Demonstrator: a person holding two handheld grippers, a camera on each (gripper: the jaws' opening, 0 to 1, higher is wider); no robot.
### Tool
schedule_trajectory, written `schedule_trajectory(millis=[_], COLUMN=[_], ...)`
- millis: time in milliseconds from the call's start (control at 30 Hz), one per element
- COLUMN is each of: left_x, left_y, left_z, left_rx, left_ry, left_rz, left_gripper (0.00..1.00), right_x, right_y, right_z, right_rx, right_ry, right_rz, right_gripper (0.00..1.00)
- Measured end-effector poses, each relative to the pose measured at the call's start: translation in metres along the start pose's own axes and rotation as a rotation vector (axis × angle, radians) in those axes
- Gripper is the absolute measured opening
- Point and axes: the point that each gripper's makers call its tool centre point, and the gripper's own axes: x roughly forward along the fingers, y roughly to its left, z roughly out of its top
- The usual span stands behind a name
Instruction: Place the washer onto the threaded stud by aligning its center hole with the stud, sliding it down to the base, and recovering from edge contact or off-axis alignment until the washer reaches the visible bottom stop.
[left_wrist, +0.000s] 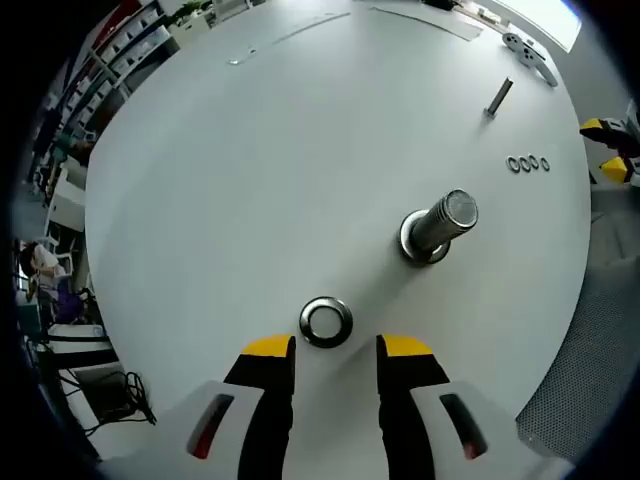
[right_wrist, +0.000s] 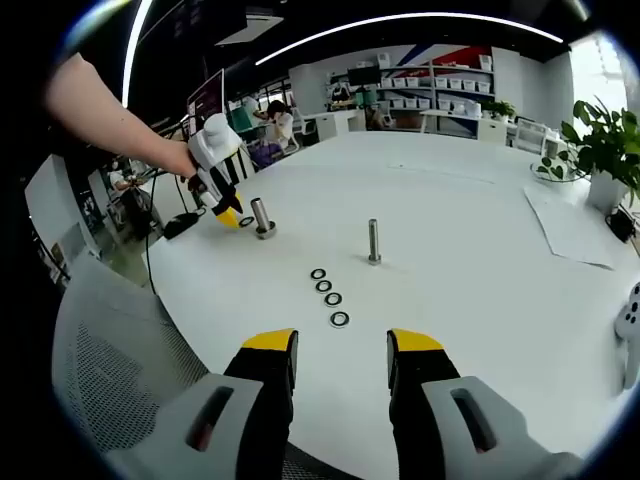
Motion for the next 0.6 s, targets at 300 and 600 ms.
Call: schedule_trajectory(millis=[300,600], left_x=[0.010,0.014], left_y=[0.004,0.000], left_z=[0.007,0.005], left_rx=[-0.066,-0.064], left_ry=[0.001,0.016], left_rz=[-0.029,-0.054], left_gripper=[0.30,0.27], right_x=[0.000,0.000], right_y=[0.000,0.000], right_z=[-0.001,-0.002], right_rx=[-0.006,-0.007], right_ry=[0.006,0.013], right_rz=[-0.001,0.001], right_gripper=[0.38,0.38])
